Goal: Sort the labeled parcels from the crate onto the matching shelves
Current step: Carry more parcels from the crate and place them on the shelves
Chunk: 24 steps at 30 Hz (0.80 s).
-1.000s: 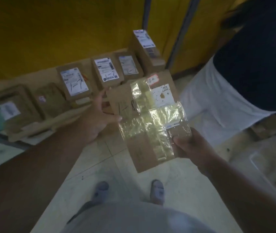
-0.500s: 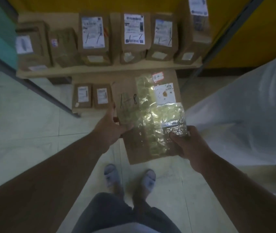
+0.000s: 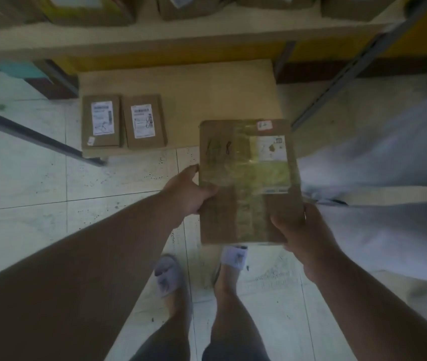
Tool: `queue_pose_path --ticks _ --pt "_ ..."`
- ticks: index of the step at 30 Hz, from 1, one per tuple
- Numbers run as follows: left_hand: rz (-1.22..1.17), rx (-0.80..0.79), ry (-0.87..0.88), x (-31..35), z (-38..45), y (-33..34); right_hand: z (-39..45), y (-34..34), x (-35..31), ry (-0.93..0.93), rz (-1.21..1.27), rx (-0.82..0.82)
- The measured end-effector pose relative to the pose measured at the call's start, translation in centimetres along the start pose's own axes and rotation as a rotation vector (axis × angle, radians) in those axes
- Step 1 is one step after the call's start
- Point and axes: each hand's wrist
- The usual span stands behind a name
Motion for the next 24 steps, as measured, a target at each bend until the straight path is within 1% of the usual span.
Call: queue_pose_path --ticks 3,6,10,12,14,16,17,19,22,24 --pt "-0.022 0.050 0.032 -0.3 5.2 -0.6 5.2 2.1 -2.0 -0.065 0.008 -0.008" --pt "-0.017 0.091 0.104 -0.7 10.4 -2.2 10.7 4.5 -5.3 -0.144 0.048 -0.034" --pt "-0.008 0.149 0.181 -1.1 15.7 -4.5 17.7 8.5 -10.3 -0.246 -0.008 -0.079" --pt "-0.054 0.143 0.154 -1.2 17.9 -5.7 20.4 10.2 -12.7 -0.278 -0.020 -0.078" --pt "-0.120 0.106 0.111 -1.8 19.6 -7.0 22.3 11.8 -14.6 -0.303 -0.063 -0.065" --pt "-0.115 0.071 0.114 -2.3 21.1 -8.0 23.7 13.0 -16.0 -0.333 -0.094 -0.047" --pt "-0.109 0.078 0.136 -2.4 21.7 -8.5 24.3 13.5 -16.7 -0.353 -0.110 -0.039" --pt "-0.108 0.142 0.179 -2.9 23.2 -9.4 25.3 14.6 -18.1 -0.383 -0.136 -0.027" --pt "-0.110 0.283 0.246 -4.1 25.5 -10.4 26.3 16.1 -20.2 -0.416 -0.173 0.015" --pt "-0.077 0.297 0.267 -4.4 26.4 -10.7 27.0 17.1 -21.3 -0.440 -0.217 0.063"
Point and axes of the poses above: each hand's wrist, its own z-axis towards the middle knuckle, its own y-axis out of the palm, x = y × z, and after that the axes turned 10 degrees about y, right-handed
